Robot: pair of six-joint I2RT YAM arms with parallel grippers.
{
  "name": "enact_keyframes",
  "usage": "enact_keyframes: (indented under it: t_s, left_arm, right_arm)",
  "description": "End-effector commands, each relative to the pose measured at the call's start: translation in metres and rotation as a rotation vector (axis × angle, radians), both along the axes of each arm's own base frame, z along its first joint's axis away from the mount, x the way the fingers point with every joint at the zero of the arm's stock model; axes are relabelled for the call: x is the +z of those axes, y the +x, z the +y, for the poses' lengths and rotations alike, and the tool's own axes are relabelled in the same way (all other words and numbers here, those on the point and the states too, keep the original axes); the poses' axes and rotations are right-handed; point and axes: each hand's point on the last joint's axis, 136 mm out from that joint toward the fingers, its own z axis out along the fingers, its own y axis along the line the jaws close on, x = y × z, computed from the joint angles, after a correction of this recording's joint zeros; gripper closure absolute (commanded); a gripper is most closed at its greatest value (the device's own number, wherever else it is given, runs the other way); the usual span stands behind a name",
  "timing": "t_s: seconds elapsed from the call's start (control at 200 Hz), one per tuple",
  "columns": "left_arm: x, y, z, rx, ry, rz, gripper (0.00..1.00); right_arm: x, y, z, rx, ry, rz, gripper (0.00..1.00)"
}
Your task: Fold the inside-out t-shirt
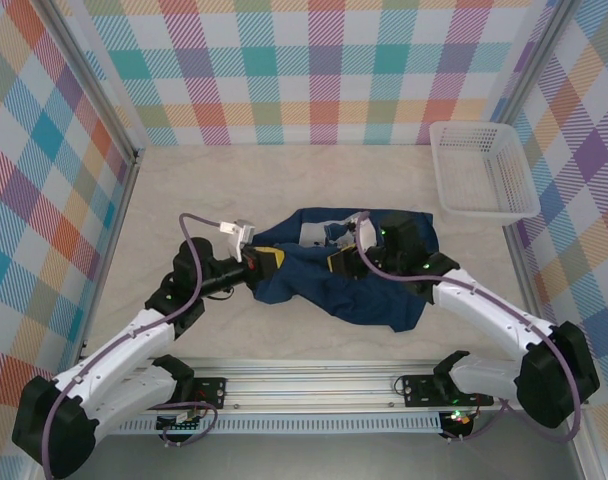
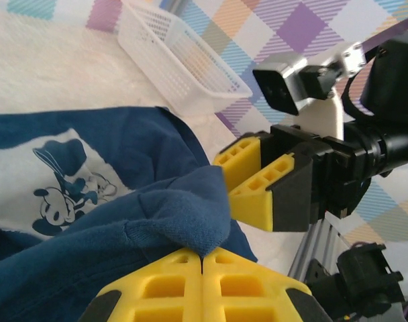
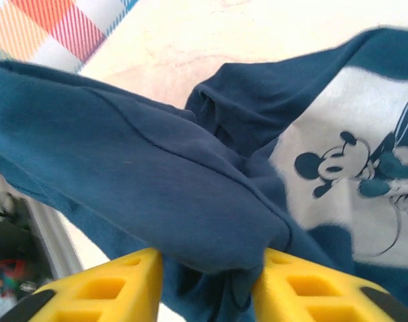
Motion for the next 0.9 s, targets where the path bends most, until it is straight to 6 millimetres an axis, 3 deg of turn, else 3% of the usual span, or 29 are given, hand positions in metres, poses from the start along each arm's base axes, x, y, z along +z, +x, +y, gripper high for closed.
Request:
enact_keyframes:
  t_s: [0.0,0.13,0.17,0.23,0.38,0.68,0.74,0.83,0.895]
  left_arm:
    - [0.026,-0.003,-0.003,-0.048,-0.026,-0.086,1.0]
    - [0.027,-0.004,-0.003,-0.048,-0.022,-0.085,1.0]
    - [0.027,-0.004,-0.003,-0.047,-0.02,-0.086,1.0]
    - [0.026,-0.004,-0.002,-0.045,-0.02,-0.085,1.0]
    - [0.025,-0.003,-0.001,-0.037,-0.014,-0.079,1.0]
    - [0.023,-0.004,-0.001,-0.037,-0.012,-0.072,1.0]
    - [0.023,-0.003,0.001,-0.027,-0.01,-0.071,1.0]
    - [0.013,0.006,0.01,0.054,0.027,-0.048,1.0]
    - [-0.007,0.022,0.028,0.196,0.107,0.007,1.0]
  right_arm:
    - [0.017,0.008,-0.009,-0.003,-0.128,-0.207,0.55]
    - [0.012,-0.002,0.008,0.122,-0.198,-0.288,0.46]
    - [0.007,-0.001,0.01,0.145,-0.242,-0.319,0.39]
    - [0.004,0.002,0.015,0.162,-0.271,-0.34,0.37]
    - [0.007,-0.004,0.032,0.24,-0.205,-0.347,0.36]
    - [-0.009,0.012,0.049,0.25,-0.221,-0.324,0.44]
    - [-0.011,0.014,0.055,0.254,-0.206,-0.314,0.5]
    - [0.0,0.017,0.061,0.238,-0.145,-0.279,0.77]
    - [0.017,0.018,0.057,0.201,-0.046,-0.194,0.93]
